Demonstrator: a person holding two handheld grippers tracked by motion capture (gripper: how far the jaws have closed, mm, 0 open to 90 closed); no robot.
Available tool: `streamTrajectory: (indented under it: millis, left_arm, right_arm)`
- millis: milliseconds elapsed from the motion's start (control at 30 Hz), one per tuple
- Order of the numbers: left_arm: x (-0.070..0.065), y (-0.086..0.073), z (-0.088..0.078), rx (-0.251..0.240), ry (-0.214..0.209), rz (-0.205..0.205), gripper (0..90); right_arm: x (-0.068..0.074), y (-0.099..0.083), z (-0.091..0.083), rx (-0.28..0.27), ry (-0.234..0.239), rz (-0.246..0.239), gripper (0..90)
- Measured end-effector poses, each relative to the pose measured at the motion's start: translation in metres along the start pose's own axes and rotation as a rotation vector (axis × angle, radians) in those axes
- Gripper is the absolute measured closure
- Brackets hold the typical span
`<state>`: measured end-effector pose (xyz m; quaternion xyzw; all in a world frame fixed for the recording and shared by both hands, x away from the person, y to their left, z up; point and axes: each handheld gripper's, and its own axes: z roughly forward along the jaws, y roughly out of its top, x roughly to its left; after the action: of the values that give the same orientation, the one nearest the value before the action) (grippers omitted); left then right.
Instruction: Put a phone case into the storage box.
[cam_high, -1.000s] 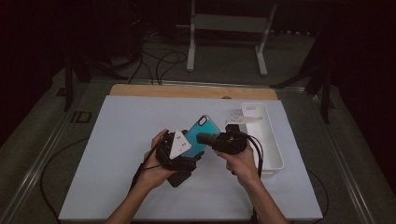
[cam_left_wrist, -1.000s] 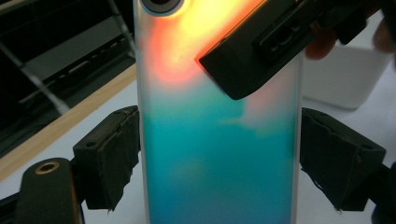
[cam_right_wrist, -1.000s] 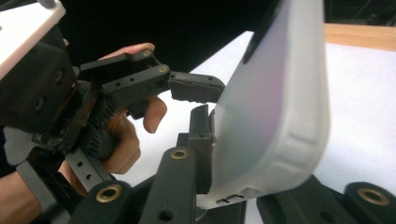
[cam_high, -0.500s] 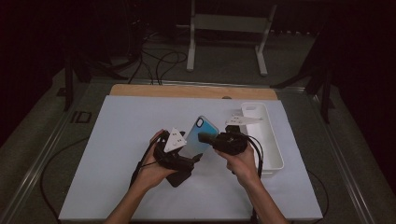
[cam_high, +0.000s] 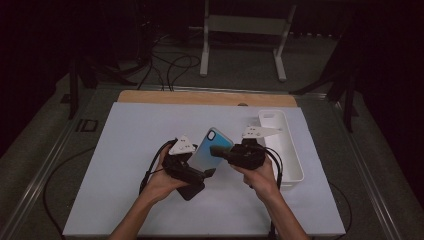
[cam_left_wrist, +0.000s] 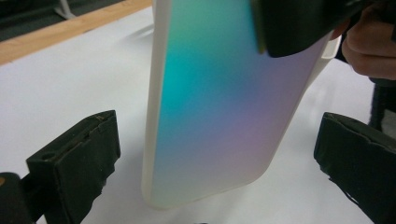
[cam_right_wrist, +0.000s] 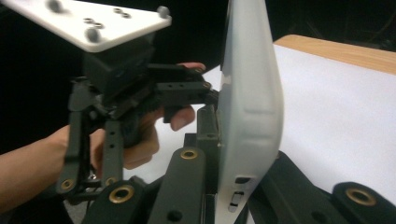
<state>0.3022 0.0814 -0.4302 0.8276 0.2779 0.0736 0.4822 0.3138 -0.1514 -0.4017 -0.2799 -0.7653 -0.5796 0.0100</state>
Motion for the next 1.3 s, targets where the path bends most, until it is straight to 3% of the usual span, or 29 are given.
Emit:
streamTrajectory:
  millis: [100,133,333,367,400,467,600,767,967,1133,1167,1200,1300]
  left_arm:
    - [0.0011,-0.0014,-0.0007,-0.001,-0.033,0.001,6.8]
    - [0.0014,-0.0018,-0.0009,-0.003,-0.044,0.004,11.2]
    - [-0.0003,-0.0029,-0.001,0.001,-0.087,0.021,20.8]
    - [-0.0015,-0.0033,-0.0006,0.006,-0.11,0.029,20.8]
    - [-0.0019,-0.0034,-0.0006,0.012,-0.118,0.039,26.9]
    - [-0.0034,-0.0039,-0.0005,0.017,-0.121,0.054,34.0]
    - [-0.0042,-0.0046,-0.0014,0.021,-0.128,0.07,37.3]
    - [-0.0032,-0.0059,-0.0015,0.025,-0.153,0.059,39.7]
    - [-0.0016,-0.0093,-0.0061,0.008,-0.202,0.074,56.3]
    - [-0.0029,-0.0101,-0.007,0.006,-0.207,0.088,72.1]
    - [-0.0035,-0.0105,-0.0067,0.006,-0.205,0.095,72.1]
    - [-0.0038,-0.0105,-0.0063,0.005,-0.215,0.091,79.4]
    - [-0.006,-0.0104,-0.0044,0.004,-0.215,0.1,85.1]
  right_arm:
    - [0.0008,0.0004,0.0006,-0.006,0.027,-0.012,86.4]
    - [0.0022,0.0006,0.0014,0.001,0.056,-0.023,86.3]
    - [0.0076,0.0012,0.0033,0.019,0.085,-0.062,86.3]
    - [0.0082,0.0014,0.0038,0.02,0.092,-0.067,86.3]
    - [0.0086,0.0022,0.0042,0.027,0.101,-0.077,86.3]
    - [0.0087,0.0023,0.0046,0.029,0.104,-0.086,86.3]
    - [0.0072,0.002,0.0033,0.042,0.104,-0.086,85.9]
    - [0.0041,0.0012,0.0019,0.056,0.118,-0.094,85.9]
    - [0.0019,0.0011,-0.0022,0.059,0.125,-0.104,83.0]
    - [0.0016,0.0016,-0.0034,0.048,0.122,-0.108,72.6]
    - [0.0016,0.0016,-0.0035,0.046,0.116,-0.107,68.4]
    - [0.0016,0.0016,-0.0034,0.041,0.1,-0.105,58.9]
    - [0.0034,0.0018,-0.0015,0.042,0.086,-0.116,47.8]
